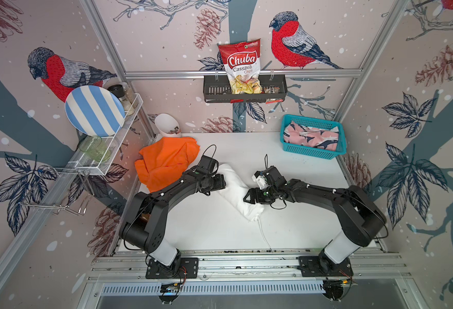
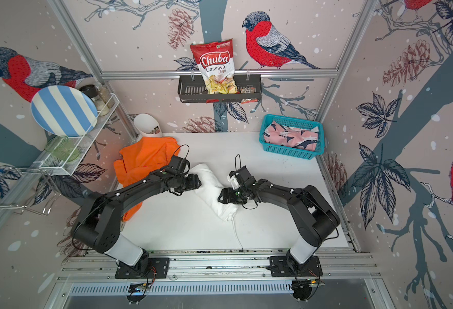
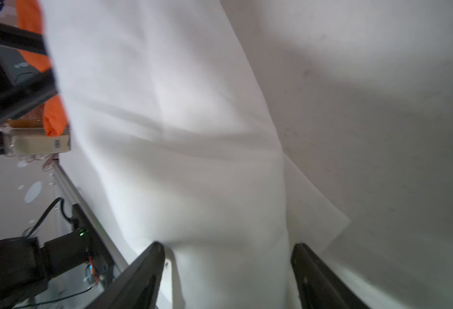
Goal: Roll up the shorts
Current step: Roll the shorts at the center of the board, then pick up the shorts from the center of the board.
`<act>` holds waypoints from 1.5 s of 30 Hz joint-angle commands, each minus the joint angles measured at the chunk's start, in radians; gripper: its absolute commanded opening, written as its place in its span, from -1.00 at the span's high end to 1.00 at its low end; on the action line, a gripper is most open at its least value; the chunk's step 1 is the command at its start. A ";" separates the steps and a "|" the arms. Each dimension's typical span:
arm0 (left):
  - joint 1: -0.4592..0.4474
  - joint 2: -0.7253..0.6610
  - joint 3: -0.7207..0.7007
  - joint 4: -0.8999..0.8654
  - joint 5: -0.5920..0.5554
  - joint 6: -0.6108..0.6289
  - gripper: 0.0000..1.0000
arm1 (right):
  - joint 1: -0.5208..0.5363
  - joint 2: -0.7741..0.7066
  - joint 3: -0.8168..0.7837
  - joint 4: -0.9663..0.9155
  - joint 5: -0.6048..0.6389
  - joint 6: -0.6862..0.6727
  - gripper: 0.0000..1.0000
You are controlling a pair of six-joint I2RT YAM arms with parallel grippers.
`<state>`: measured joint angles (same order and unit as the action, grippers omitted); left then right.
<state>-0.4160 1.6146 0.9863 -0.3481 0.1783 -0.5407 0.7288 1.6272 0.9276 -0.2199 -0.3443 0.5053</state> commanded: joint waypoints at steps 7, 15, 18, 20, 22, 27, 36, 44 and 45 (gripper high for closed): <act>0.015 -0.020 0.025 0.026 -0.059 0.027 -0.37 | 0.198 0.055 0.315 -0.477 0.587 -0.095 -0.95; 0.124 -0.200 -0.015 -0.047 -0.066 0.059 -0.42 | 0.214 0.287 0.626 -0.574 0.481 -0.187 -1.00; 0.162 -0.259 -0.033 -0.072 -0.058 0.078 -0.43 | 0.213 0.373 0.740 -0.617 0.447 -0.209 -1.00; 0.180 -0.293 -0.044 -0.084 -0.050 0.088 -0.43 | 0.208 0.431 0.811 -0.652 0.411 -0.221 -1.00; 0.195 -0.322 -0.053 -0.094 -0.043 0.096 -0.44 | 0.206 0.490 0.878 -0.690 0.384 -0.236 -1.00; 0.215 -0.370 -0.078 -0.115 -0.031 0.122 -0.44 | 0.202 0.622 1.001 -0.764 0.358 -0.251 -1.00; 0.241 -0.396 -0.125 -0.107 -0.004 0.186 -0.44 | 0.189 0.734 1.075 -0.779 0.360 -0.241 -0.70; 0.251 -0.421 -0.149 -0.101 0.002 0.188 -0.44 | 0.150 0.674 1.061 -0.723 0.274 -0.214 0.21; 0.250 -0.423 -0.151 -0.099 0.001 0.189 -0.44 | 0.144 0.659 1.055 -0.716 0.262 -0.213 0.23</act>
<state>-0.1707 1.1984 0.8398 -0.4541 0.1680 -0.3664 0.8833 2.3219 1.9907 -0.9531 -0.0319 0.2729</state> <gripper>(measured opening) 0.719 0.397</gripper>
